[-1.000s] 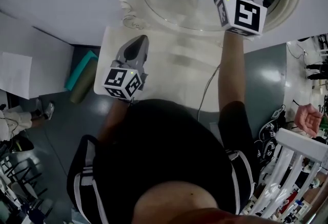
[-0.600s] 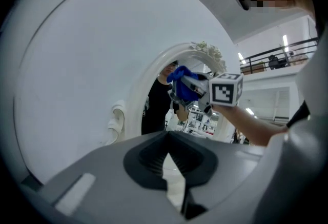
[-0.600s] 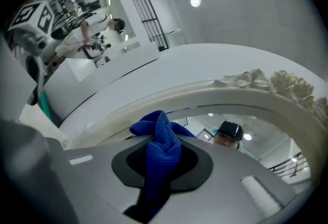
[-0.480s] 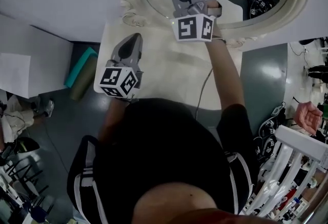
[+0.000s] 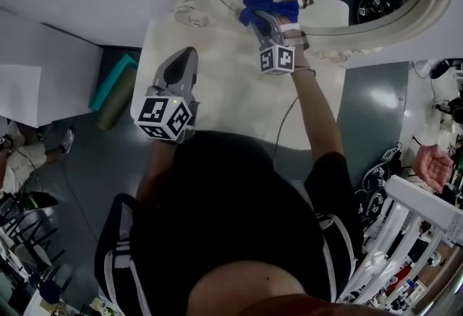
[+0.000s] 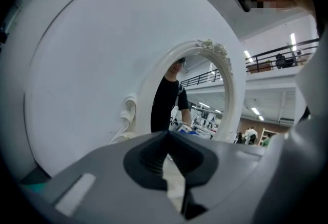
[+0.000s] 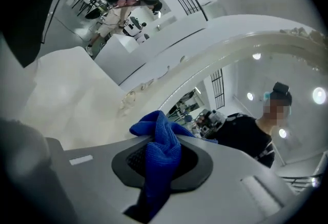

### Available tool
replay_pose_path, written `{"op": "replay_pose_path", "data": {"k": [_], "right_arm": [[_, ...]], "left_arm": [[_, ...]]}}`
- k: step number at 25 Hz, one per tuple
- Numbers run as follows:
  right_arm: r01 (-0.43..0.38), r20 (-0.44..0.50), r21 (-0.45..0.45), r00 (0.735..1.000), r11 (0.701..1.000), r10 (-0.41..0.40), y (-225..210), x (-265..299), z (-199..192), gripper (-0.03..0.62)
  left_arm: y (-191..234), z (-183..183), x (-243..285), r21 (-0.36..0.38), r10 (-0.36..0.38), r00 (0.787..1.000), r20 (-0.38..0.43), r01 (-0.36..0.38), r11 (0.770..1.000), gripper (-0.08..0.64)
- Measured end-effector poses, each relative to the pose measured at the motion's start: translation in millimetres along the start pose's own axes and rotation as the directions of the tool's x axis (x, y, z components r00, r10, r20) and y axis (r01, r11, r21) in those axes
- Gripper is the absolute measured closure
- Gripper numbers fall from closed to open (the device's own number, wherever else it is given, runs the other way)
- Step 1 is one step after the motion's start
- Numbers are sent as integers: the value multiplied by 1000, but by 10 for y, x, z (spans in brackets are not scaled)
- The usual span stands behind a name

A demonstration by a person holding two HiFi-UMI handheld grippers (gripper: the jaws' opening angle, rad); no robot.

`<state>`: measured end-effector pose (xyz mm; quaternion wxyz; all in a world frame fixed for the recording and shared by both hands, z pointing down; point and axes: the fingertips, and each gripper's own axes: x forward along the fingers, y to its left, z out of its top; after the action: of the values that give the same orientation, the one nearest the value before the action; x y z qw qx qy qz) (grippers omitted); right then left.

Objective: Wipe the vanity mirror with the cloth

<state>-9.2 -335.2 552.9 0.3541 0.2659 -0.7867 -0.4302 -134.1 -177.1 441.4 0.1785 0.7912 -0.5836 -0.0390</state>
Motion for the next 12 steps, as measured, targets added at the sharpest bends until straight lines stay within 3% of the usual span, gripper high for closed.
{"op": "replay_pose_path", "data": {"k": [4,9,12], "right_arm": [[-65,-35,76,997,995,68,307,24,-279,545],[-176,-98,212,975,961,200,730,87,-620,545],[-192,-91,241,972,951,219,764,84,-643,545]], "left_arm": [[24,-64,-29,1,12,1000,-19,-12,1000,552],[-29,-143,-80,5,16,999,-41,-16,1000,552],[-59,-163,-122,12,16,999,-46,-16,1000,552]]}}
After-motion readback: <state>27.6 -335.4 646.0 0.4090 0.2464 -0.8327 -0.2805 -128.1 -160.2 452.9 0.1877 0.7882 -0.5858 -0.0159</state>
